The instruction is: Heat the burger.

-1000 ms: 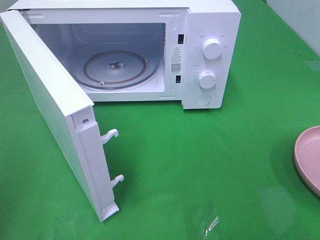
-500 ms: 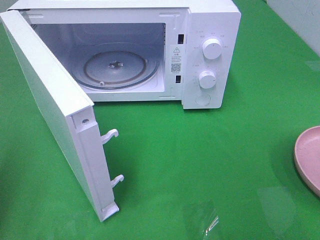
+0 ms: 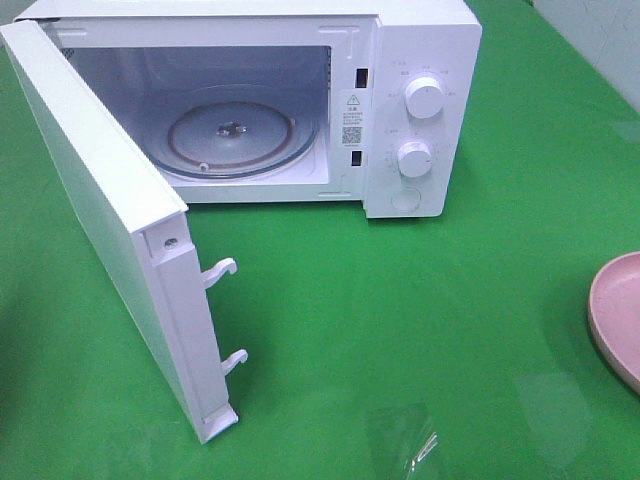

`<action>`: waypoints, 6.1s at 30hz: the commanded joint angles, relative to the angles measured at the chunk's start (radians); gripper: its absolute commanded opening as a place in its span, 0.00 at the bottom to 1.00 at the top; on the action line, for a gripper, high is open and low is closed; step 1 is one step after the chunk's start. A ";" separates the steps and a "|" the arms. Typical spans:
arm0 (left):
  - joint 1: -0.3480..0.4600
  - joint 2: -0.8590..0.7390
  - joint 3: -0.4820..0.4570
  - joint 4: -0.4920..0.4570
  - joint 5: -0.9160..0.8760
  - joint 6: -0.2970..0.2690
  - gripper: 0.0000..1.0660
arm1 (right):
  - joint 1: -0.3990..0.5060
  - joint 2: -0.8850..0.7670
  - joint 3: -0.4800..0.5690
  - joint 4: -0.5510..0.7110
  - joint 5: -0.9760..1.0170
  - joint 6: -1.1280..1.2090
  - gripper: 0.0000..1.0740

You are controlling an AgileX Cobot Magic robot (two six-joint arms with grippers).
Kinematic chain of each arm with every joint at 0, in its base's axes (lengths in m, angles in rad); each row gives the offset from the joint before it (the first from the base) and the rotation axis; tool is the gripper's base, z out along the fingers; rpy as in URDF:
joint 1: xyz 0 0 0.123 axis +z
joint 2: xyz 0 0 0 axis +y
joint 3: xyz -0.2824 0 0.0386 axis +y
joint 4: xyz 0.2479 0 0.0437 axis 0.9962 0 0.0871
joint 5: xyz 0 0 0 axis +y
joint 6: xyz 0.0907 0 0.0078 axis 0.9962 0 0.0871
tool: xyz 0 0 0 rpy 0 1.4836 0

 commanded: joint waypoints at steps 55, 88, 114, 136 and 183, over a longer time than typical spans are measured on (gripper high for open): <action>-0.438 0.757 -0.375 0.157 -0.400 -0.138 0.00 | -0.006 -0.027 0.000 -0.005 -0.009 0.001 0.71; -0.608 1.018 -0.842 -0.119 -0.225 -0.011 0.00 | -0.006 -0.027 0.000 -0.005 -0.009 0.001 0.71; -0.768 0.855 -0.819 -0.166 0.376 -0.011 0.71 | -0.006 -0.027 0.000 -0.005 -0.009 0.001 0.71; -0.748 0.522 -0.819 -0.167 1.325 -0.056 0.93 | -0.006 -0.027 0.000 -0.005 -0.009 0.001 0.71; -0.142 -0.526 -0.276 -0.049 1.488 0.045 0.92 | -0.006 -0.027 0.000 -0.004 -0.010 0.001 0.71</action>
